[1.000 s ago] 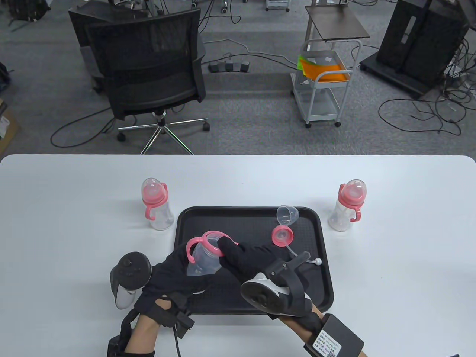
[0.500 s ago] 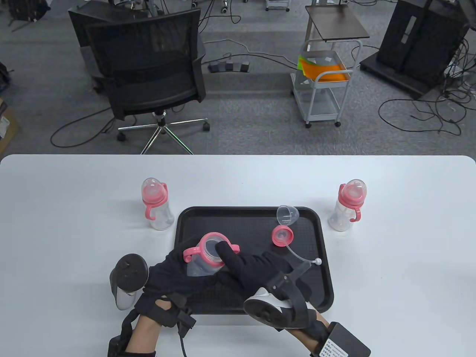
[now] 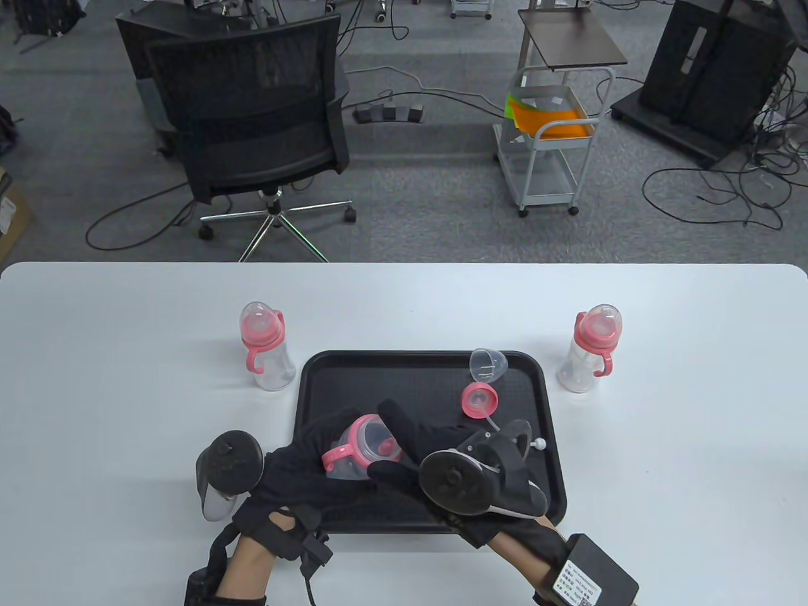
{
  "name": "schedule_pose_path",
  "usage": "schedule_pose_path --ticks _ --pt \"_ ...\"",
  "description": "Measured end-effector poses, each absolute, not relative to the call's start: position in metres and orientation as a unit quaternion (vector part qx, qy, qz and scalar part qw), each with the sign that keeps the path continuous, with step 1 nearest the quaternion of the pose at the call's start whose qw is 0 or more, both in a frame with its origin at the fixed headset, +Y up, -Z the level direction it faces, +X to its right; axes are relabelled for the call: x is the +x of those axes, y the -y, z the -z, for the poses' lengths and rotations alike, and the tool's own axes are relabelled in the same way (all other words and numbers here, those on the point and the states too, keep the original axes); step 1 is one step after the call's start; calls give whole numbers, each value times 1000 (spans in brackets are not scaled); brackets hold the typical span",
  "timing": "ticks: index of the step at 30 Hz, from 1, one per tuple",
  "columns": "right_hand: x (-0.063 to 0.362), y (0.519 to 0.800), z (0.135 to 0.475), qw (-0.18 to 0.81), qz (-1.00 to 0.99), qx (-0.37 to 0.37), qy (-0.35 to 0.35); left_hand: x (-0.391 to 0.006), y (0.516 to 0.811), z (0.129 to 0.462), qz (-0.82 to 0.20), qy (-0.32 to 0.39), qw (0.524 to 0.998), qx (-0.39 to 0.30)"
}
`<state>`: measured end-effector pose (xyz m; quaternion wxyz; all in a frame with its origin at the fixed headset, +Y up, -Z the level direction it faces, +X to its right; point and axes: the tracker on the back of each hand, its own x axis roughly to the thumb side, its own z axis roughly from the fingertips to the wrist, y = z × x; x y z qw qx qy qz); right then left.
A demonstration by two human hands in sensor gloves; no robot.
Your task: Assemble baby bottles from components
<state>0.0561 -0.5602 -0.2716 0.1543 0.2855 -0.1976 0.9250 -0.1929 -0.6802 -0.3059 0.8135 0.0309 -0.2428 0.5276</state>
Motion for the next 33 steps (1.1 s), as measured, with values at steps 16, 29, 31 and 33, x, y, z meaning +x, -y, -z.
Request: schedule_pose_path --ticks 16,29,31,33 --pt "105 679 401 -27 -999 -22 -8 -204 687 310 -552 184 812 39" --pt "82 724 438 -107 -990 -96 18 -196 690 311 -527 194 827 16" --pt "81 728 440 -119 -988 -97 19 -196 690 311 -526 193 828 14" --pt "82 729 441 -117 -988 -99 15 -196 690 311 -527 191 828 14"
